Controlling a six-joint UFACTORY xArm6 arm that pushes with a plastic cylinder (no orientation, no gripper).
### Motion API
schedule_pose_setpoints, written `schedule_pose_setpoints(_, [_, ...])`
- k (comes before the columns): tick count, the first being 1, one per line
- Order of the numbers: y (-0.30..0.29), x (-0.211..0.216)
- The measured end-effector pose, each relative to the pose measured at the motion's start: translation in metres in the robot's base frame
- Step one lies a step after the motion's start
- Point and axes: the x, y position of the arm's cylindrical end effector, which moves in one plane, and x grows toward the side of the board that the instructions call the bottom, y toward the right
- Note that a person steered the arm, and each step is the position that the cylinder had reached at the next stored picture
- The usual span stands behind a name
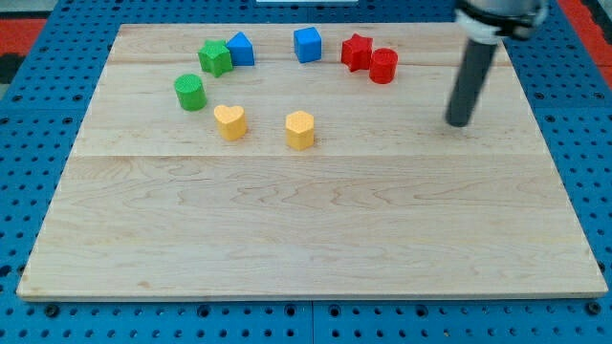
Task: Move green blocks close to each other
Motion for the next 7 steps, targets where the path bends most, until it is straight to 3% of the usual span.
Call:
schedule_pose_setpoints(3, [0.026,-0.007])
schedule_pose_setpoints(4, [-0.026,0.003])
schedule_pose_setpoints(5, [-0.126,0.048])
schedule_pose_setpoints(6, [-0.148,0.102])
schedule_pose_setpoints(7, [-0.255,0.117])
